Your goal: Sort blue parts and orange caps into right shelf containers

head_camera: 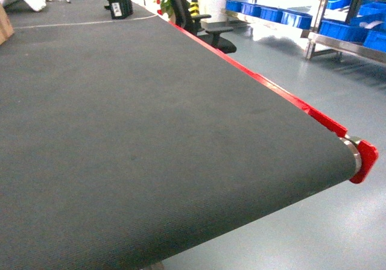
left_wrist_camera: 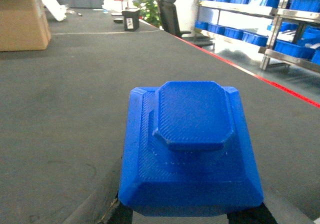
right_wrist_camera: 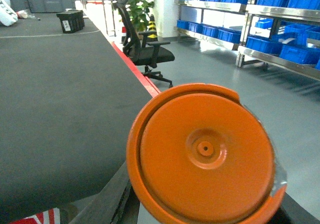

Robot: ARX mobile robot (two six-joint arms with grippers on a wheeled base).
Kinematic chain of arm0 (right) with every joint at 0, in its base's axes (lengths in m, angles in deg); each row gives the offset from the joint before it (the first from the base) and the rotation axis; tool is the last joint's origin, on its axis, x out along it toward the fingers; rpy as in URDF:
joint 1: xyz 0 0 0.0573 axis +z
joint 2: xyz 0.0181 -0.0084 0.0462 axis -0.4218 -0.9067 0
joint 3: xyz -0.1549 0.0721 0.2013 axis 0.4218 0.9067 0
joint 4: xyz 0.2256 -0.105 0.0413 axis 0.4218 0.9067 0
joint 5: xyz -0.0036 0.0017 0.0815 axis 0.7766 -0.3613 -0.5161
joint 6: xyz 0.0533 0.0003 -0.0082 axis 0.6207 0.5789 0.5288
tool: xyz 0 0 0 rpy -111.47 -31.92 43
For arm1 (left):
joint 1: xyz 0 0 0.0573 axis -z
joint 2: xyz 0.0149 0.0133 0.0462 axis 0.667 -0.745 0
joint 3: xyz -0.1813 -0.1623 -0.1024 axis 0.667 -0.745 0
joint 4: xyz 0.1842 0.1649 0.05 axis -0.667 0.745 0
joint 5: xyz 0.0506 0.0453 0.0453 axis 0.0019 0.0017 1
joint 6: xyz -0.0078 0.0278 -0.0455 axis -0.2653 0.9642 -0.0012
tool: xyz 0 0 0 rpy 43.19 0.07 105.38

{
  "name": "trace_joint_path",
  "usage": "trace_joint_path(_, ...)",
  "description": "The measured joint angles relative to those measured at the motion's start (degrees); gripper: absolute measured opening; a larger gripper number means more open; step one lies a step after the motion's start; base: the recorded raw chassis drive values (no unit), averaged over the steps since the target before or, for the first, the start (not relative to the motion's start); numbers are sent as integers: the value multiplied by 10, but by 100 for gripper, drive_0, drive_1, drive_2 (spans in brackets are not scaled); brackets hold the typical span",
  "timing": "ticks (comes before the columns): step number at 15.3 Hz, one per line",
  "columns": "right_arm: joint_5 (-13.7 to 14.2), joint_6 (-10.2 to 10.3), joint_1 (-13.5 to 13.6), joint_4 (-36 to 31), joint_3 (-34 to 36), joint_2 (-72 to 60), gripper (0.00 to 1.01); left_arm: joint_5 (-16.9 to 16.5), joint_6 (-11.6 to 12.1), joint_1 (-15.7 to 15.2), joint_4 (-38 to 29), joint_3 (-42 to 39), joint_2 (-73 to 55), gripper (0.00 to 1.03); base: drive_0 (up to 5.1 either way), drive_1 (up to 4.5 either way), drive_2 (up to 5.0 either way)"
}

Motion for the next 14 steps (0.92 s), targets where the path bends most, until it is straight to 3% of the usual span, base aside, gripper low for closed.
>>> trace_joint_path(14, 0, 0, 0, 0, 0, 0, 45, 0, 0, 0, 0, 0, 0, 41, -151, -151, -151)
